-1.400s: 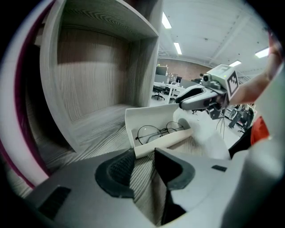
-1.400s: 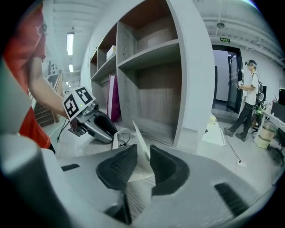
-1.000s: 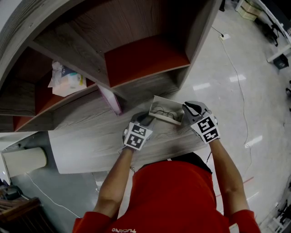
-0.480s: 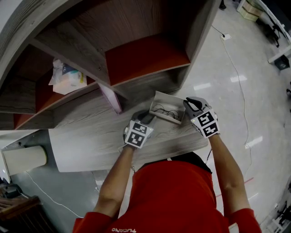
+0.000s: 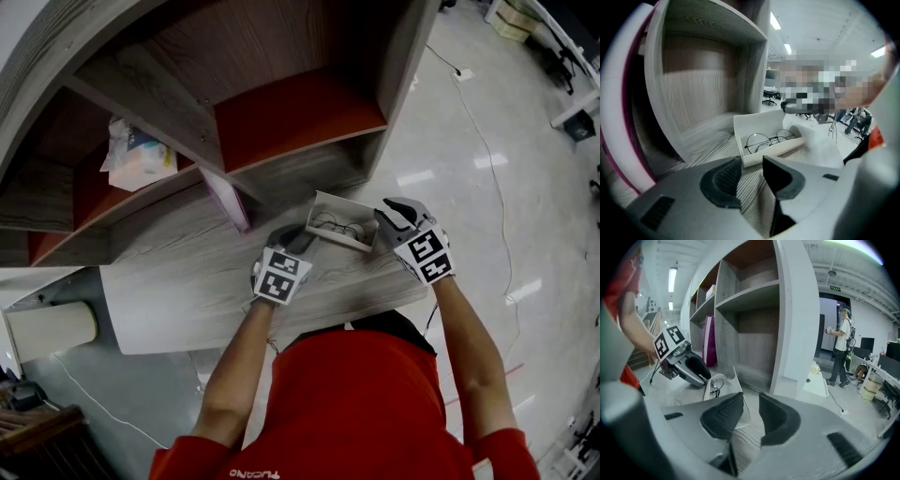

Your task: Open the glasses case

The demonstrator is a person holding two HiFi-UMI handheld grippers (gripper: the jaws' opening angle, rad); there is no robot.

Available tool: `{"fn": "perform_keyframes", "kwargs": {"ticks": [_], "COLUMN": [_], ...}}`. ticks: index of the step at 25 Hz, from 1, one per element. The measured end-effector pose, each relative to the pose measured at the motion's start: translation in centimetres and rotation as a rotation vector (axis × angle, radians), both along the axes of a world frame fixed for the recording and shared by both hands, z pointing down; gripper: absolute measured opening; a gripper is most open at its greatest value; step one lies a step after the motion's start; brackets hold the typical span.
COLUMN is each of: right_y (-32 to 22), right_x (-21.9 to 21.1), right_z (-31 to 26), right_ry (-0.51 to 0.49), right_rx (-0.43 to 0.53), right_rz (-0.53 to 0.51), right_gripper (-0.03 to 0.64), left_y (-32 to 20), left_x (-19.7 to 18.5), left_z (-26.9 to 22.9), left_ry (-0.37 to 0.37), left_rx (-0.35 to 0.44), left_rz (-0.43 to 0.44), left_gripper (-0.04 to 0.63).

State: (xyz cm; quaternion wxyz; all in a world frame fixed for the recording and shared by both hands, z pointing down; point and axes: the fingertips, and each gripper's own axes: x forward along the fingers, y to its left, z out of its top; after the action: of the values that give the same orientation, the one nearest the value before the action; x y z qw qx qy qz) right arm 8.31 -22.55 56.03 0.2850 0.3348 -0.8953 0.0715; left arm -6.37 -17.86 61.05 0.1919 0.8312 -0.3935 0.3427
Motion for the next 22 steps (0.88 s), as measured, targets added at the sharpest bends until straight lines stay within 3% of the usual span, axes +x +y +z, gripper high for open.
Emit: {"fn": "perform_keyframes", "kwargs": {"ticks": [6,11,22], "right_y": [0.7,1.3,3.2], "right_x": [0.0,-0.3,-2.3], "right_z": [-2.0,-4.8,-14.6], "right_ry": [-0.04,-0.099,-0.299], "right_rx": [0.038,0.084,0.247], "right_rz": [-0.031,-0.033,-0.02], "right_gripper": [0.123,0.122,0.083], "left_y": [0.1,0.0,-0.2], "left_x": [-0.1,1.3,3.9], "left_z": [-2.1,-6.9,-20.8], "left_ry": [0.029,0.121,0.373], "left_rx": [0.048,0.146,0.493], "left_rz": [-0.015,-0.023,-0.021], "left_gripper": [0.137,0.137,0.109]}}
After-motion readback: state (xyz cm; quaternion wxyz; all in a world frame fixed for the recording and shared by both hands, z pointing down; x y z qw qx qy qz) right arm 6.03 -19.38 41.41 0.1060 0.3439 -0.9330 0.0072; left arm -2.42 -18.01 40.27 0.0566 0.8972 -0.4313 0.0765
